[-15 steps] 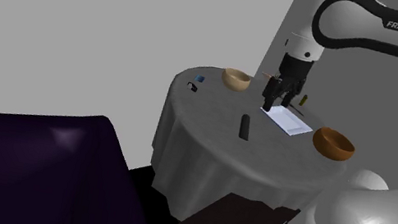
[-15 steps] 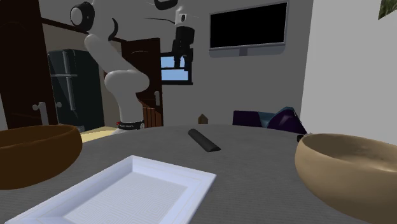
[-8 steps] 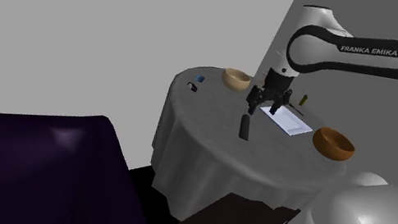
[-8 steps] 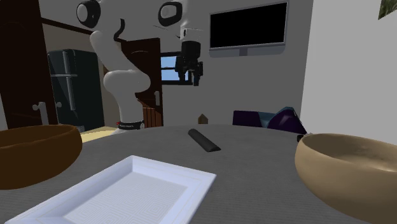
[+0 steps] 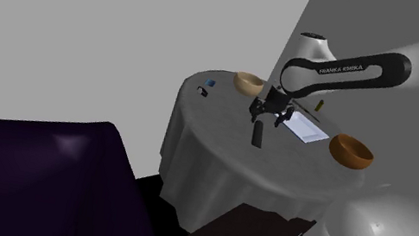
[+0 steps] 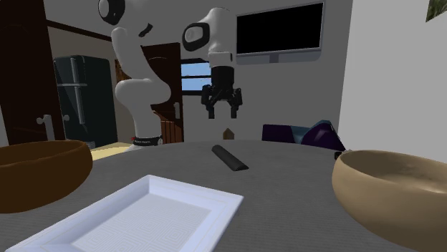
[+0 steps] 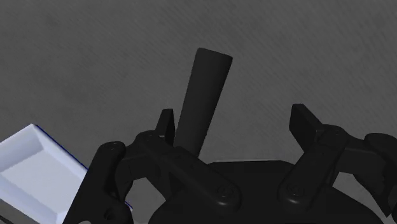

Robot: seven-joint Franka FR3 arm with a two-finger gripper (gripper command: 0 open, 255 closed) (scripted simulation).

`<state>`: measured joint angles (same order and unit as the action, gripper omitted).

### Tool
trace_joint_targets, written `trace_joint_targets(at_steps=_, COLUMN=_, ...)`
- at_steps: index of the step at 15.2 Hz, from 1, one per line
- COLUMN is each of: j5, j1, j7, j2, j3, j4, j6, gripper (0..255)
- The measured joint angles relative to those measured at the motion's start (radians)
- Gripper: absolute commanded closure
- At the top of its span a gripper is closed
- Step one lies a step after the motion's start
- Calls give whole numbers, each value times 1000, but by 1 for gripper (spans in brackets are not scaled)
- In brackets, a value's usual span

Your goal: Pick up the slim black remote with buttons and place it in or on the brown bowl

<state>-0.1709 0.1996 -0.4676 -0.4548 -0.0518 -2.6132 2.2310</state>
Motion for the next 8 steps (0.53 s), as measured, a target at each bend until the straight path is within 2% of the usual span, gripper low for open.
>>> trace_joint_targets(at_steps=8, j5=-95, j1=126, j7=-246, j2=237, j3=-14, j4=28, j6=293, gripper=0)
